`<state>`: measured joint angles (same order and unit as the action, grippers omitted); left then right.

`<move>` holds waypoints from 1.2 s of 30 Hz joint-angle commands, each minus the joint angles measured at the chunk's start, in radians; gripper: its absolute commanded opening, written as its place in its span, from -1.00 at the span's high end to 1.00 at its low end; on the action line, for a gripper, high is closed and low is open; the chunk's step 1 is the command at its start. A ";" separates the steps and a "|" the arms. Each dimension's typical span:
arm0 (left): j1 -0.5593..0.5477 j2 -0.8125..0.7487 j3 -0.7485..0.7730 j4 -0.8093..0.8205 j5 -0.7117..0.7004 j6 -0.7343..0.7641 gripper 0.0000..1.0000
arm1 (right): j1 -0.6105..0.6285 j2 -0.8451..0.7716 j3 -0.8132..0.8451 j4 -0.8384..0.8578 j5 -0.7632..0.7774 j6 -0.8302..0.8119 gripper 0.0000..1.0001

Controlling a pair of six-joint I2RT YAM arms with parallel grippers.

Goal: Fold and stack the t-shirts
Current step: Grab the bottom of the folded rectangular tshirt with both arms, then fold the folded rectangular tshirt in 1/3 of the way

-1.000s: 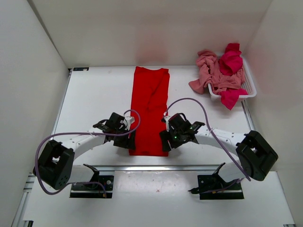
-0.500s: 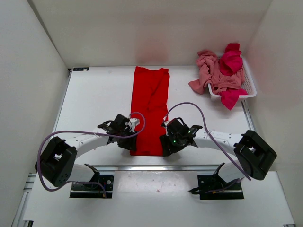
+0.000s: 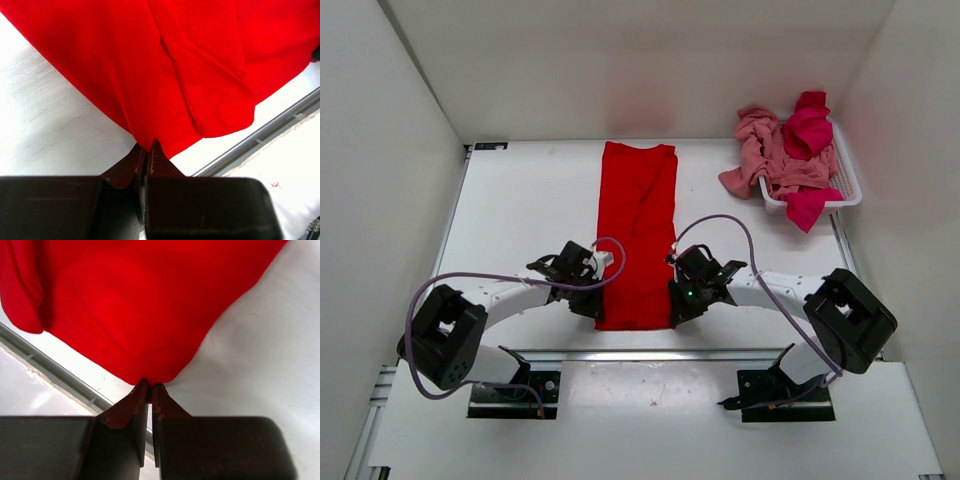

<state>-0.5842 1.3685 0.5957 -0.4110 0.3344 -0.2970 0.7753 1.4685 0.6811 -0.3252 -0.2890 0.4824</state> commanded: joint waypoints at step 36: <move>0.250 0.578 0.904 -0.282 0.032 0.164 1.00 | -0.401 0.395 0.673 0.017 -0.219 -0.203 1.00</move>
<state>-0.3470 1.9438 1.4391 -0.7147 0.3801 -0.1310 0.3817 1.8416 1.3148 -0.3454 -0.4984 0.2634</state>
